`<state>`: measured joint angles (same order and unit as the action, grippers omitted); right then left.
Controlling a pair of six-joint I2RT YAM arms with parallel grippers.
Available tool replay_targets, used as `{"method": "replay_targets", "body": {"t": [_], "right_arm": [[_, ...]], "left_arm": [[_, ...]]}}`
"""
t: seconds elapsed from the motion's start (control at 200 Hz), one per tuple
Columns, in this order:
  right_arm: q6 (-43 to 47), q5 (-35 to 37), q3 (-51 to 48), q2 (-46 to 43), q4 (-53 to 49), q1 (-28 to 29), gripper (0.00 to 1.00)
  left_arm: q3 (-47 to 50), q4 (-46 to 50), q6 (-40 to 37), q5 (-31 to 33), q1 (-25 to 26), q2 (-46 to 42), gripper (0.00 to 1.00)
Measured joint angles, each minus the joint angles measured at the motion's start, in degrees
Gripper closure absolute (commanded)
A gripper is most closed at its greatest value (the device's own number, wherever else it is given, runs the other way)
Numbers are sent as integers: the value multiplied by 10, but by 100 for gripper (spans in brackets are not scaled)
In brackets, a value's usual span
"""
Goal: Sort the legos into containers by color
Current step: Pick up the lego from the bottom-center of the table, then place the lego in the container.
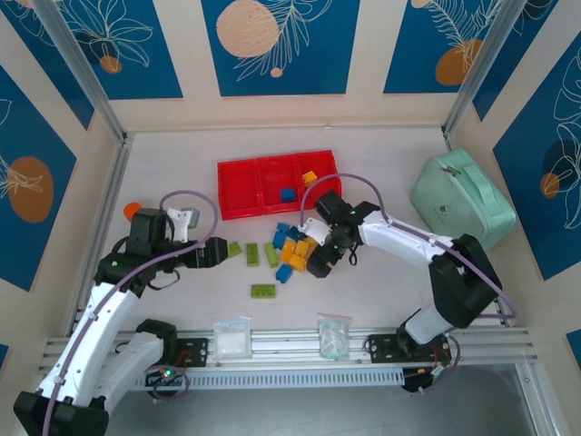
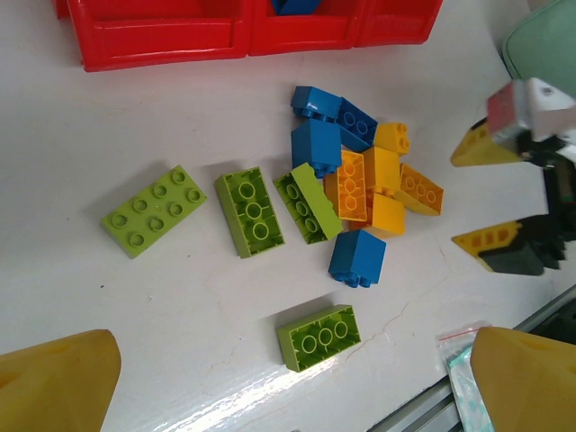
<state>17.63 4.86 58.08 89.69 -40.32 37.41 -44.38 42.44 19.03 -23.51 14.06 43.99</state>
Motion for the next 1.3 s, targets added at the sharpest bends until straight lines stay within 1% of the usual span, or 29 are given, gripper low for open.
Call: {"method": "replay_targets", "body": {"t": [0.135, 0.205, 0.375, 0.545, 0.625, 0.69, 0.825, 0.845, 0.885, 0.995, 1.095, 1.211, 1.301], "right_arm": [[6, 9, 20, 73, 9, 1, 17], [9, 18, 23, 95, 12, 1, 19], [14, 41, 24, 105, 16, 1, 27], [16, 68, 29, 114, 17, 1, 39], [15, 80, 36, 120, 14, 1, 48], [14, 87, 43, 125, 8, 1, 58], [12, 94, 52, 127, -5, 1, 76], [13, 94, 54, 126, -7, 1, 80], [9, 93, 56, 125, -13, 1, 83], [0, 81, 64, 105, -33, -4, 85], [-16, 45, 85, 62, -50, -21, 86], [-48, 1, 148, 20, -52, -68, 87], [-77, -19, 214, 21, -45, -108, 88]], "left_arm": [[0, 0, 0, 0, 0, 0, 1], [0, 0, 0, 2, 0, 0, 1], [0, 0, 0, 2, 1, 0, 1], [0, 0, 0, 6, 1, -1, 1], [0, 0, 0, 6, 1, -1, 1], [0, 0, 0, 6, 1, -1, 1], [0, 0, 0, 7, 1, -2, 1], [0, 0, 0, 7, 1, -2, 1], [0, 0, 0, 7, 1, -4, 1], [0, 0, 0, 8, 3, -5, 1], [0, 0, 0, 9, 4, -5, 1], [0, 0, 0, 9, 4, -5, 1], [0, 0, 0, 9, 5, -5, 1]]}}
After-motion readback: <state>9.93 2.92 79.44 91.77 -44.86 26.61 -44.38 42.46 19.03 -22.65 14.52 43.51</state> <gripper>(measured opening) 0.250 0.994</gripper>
